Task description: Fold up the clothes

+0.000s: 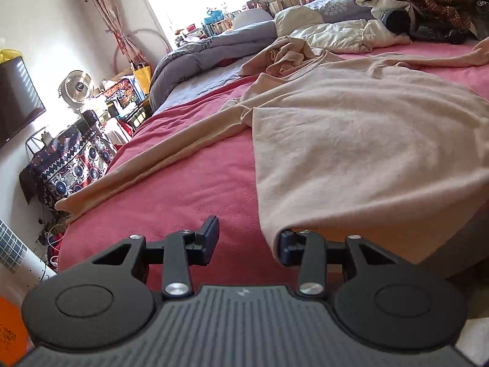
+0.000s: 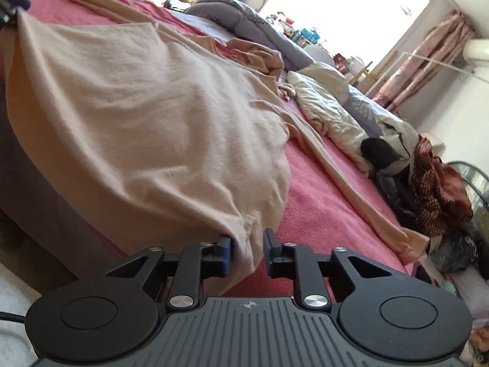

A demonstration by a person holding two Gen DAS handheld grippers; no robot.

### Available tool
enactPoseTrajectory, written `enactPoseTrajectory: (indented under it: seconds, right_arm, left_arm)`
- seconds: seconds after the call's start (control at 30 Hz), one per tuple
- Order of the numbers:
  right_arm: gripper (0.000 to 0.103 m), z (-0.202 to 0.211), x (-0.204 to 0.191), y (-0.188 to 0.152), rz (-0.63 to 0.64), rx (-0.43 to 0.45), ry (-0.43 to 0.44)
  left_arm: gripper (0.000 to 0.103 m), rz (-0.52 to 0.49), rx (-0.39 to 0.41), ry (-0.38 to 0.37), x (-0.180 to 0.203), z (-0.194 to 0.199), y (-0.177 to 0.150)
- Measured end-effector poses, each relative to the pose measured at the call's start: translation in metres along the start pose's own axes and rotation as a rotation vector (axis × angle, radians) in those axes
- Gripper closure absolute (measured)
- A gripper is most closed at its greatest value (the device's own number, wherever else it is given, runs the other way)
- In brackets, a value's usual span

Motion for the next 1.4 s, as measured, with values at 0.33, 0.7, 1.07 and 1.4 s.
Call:
enactPoseTrajectory:
  seconds: [0.33,0.7,1.07,1.4]
  right_arm:
    - [0.045,-0.014,-0.006,0.001,0.048,-0.002,-0.118]
    - [0.032,0.011,0.053,0.01,-0.194,0.084,-0.146]
    - [0.03,-0.063,0.105,0.077,-0.459,0.049,0.061]
    - [0.025,-0.083,0.124,0.068,-0.456,-0.021,0.216]
  left_arm:
    - [0.052,0.049,0.007,0.012,-0.015,0.005,0.002]
    - [0.051,-0.002,-0.018,-0.001,-0.012,0.01,-0.009]
    - [0.041,0.062,0.06,0.081,-0.039,-0.02,0.041]
    - [0.042,0.065,-0.061,0.001,-0.039,-0.088,0.069]
Point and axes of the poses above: each gripper's, at about its wrist camera, not at the fingertips, and z roughly against the way its jaws point, x to its right, y to its top, the point moved 4 cm from there along -z, roughly the way its jaws point, and after that the axes turned 6 degrees about -x, right-handed, at the moved point
